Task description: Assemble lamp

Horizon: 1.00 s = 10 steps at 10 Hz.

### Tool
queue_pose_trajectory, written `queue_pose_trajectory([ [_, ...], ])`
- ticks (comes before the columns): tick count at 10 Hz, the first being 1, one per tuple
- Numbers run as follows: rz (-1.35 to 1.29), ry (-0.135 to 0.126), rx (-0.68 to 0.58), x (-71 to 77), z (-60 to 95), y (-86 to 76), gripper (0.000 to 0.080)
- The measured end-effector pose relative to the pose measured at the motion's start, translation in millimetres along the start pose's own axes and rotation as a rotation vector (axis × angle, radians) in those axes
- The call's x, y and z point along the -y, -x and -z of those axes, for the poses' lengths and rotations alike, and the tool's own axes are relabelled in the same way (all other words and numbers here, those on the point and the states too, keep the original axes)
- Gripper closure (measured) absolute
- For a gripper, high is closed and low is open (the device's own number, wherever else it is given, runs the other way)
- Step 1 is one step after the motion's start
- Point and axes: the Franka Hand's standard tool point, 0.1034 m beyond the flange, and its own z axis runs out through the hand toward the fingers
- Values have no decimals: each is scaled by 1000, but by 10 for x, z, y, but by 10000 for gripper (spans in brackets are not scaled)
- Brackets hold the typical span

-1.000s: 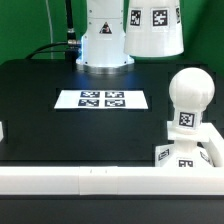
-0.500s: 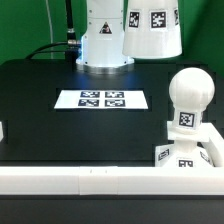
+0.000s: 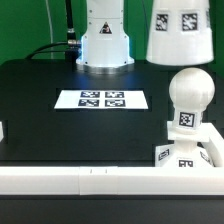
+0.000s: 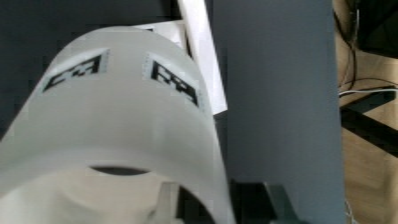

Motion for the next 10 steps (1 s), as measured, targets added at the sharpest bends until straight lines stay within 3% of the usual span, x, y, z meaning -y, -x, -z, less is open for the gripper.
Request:
queue_pose_trajectory([
  [8,40,16,0,-23,-652,27,757],
  [10,40,18,4,-32,-696,39,757],
])
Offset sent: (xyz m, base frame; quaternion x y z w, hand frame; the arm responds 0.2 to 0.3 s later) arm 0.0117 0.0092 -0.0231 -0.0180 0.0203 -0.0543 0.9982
